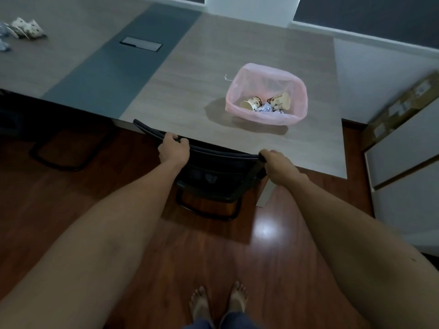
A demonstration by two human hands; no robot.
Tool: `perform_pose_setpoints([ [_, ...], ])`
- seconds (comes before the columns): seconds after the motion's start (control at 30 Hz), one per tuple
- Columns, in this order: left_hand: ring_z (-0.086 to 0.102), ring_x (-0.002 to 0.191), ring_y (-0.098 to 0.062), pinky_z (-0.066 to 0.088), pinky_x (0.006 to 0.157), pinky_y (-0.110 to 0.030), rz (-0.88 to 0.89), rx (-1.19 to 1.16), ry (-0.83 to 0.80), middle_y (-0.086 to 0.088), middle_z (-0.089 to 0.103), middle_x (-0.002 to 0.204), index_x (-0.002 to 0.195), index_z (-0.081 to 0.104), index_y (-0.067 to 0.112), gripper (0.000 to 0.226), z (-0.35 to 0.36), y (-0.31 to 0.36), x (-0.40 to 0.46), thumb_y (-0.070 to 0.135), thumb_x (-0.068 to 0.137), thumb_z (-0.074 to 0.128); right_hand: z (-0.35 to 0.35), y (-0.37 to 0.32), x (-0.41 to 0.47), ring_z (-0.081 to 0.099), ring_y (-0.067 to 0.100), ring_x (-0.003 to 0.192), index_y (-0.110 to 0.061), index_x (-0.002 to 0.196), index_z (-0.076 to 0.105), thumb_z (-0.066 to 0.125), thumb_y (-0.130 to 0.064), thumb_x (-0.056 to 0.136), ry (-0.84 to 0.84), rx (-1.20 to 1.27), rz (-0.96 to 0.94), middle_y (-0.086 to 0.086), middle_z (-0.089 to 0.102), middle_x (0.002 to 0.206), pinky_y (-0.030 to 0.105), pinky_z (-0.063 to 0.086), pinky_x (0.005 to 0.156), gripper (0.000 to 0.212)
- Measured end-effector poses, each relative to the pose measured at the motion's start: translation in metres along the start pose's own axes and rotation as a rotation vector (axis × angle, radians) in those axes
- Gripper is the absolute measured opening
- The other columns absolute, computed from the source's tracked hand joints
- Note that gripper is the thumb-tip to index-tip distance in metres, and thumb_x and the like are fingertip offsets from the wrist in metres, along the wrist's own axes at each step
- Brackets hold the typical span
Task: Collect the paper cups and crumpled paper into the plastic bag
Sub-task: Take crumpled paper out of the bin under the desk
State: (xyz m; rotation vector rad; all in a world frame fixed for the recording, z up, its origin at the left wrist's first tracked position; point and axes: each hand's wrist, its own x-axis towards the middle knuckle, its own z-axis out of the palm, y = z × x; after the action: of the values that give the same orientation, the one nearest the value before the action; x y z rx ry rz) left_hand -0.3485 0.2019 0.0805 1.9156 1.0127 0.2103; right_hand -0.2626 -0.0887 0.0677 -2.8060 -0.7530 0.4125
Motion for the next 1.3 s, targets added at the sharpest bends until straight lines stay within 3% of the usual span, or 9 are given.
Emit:
perform_pose_setpoints([
  [0.1, 0.062, 0.079, -0.019, 0.063, 0.071, -0.037, -0.109, -0.242, 0.029, -0.006, 0.06, 0.104, 0.112, 0.057, 0.017, 0.018, 0.004, 0.004, 0.0, 0.024, 0.095, 0.059, -0.001, -0.003, -0.002, 0.056, 0.038, 0.091, -0.002, 0.11, 0.055, 0.048, -0.002, 0.095, 0.026, 0.006, -0.006, 0.021, 0.057, 0.106, 0.048, 0.05, 0.078, 0.017],
  [0.23, 0.049, 0.07, -0.011, 0.046, 0.064, -0.028, -0.147, -0.252, 0.085, -0.001, 0.053, 0.094, 0.11, 0.052, 0.015, 0.012, 0.001, 0.006, 0.001, 0.02, 0.099, 0.054, -0.004, -0.01, -0.006, 0.056, 0.039, 0.089, -0.002, 0.11, 0.057, 0.048, -0.006, 0.097, 0.023, -0.002, -0.044, 0.021, 0.058, 0.103, 0.045, 0.048, 0.075, 0.015],
  [0.37, 0.047, 0.07, -0.011, 0.043, 0.061, -0.027, -0.16, -0.248, 0.132, 0.0, 0.051, 0.093, 0.112, 0.051, 0.015, 0.013, -0.018, -0.002, 0.002, 0.019, 0.1, 0.053, -0.001, -0.029, -0.014, 0.06, 0.035, 0.09, -0.007, 0.112, 0.061, 0.057, -0.015, 0.099, -0.037, -0.025, -0.156, 0.015, 0.063, 0.104, 0.043, 0.05, 0.074, 0.016],
  [0.53, 0.049, 0.08, -0.015, 0.043, 0.066, -0.029, -0.183, -0.239, 0.186, -0.005, 0.05, 0.109, 0.124, 0.048, 0.016, 0.023, -0.056, -0.022, 0.008, 0.016, 0.102, 0.05, 0.01, -0.073, -0.028, 0.064, 0.022, 0.083, -0.014, 0.111, 0.068, 0.067, -0.025, 0.095, -0.142, 0.01, -0.299, 0.005, 0.067, 0.098, 0.044, 0.057, 0.073, 0.019],
  [0.67, 0.053, 0.092, -0.021, 0.043, 0.072, -0.03, -0.167, -0.207, 0.228, -0.008, 0.048, 0.113, 0.133, 0.04, 0.02, 0.032, -0.087, -0.044, 0.014, 0.011, 0.103, 0.046, 0.02, -0.117, -0.03, 0.067, 0.014, 0.082, -0.016, 0.106, 0.072, 0.077, -0.016, 0.085, -0.265, 0.035, -0.407, -0.001, 0.069, 0.094, 0.039, 0.061, 0.071, 0.022],
  [0.97, 0.043, 0.106, -0.018, 0.039, 0.089, -0.027, -0.17, -0.135, 0.291, -0.014, 0.044, 0.142, 0.147, 0.033, 0.008, 0.046, -0.139, -0.08, 0.035, 0.005, 0.102, 0.04, 0.052, -0.217, -0.038, 0.067, 0.011, 0.069, -0.014, 0.088, 0.078, 0.085, -0.023, 0.078, -0.442, 0.124, -0.587, -0.008, 0.067, 0.07, 0.034, 0.054, 0.063, 0.015],
  [1.13, 0.045, 0.106, -0.017, 0.037, 0.088, -0.022, -0.13, -0.04, 0.305, -0.012, 0.045, 0.141, 0.151, 0.035, 0.008, 0.048, -0.162, -0.091, 0.053, 0.005, 0.103, 0.04, 0.079, -0.247, -0.042, 0.069, 0.009, 0.08, -0.017, 0.1, 0.078, 0.08, -0.023, 0.083, -0.512, 0.308, -0.589, -0.002, 0.075, 0.085, 0.037, 0.057, 0.079, 0.019],
  [1.23, 0.051, 0.123, -0.031, 0.042, 0.096, -0.032, -0.12, 0.079, 0.297, -0.013, 0.049, 0.144, 0.148, 0.04, 0.008, 0.047, -0.178, -0.095, 0.063, 0.009, 0.102, 0.042, 0.088, -0.257, -0.047, 0.071, 0.004, 0.088, -0.019, 0.113, 0.077, 0.077, -0.015, 0.086, -0.55, 0.456, -0.546, -0.006, 0.078, 0.096, 0.026, 0.056, 0.087, 0.027],
  [1.3, 0.052, 0.121, -0.025, 0.041, 0.09, -0.026, -0.098, 0.117, 0.286, -0.006, 0.048, 0.141, 0.15, 0.04, 0.011, 0.047, -0.183, -0.101, 0.068, 0.012, 0.104, 0.043, 0.095, -0.257, -0.045, 0.071, 0.001, 0.086, -0.02, 0.111, 0.077, 0.075, -0.014, 0.086, -0.531, 0.47, -0.516, -0.008, 0.078, 0.093, 0.026, 0.057, 0.085, 0.026],
])
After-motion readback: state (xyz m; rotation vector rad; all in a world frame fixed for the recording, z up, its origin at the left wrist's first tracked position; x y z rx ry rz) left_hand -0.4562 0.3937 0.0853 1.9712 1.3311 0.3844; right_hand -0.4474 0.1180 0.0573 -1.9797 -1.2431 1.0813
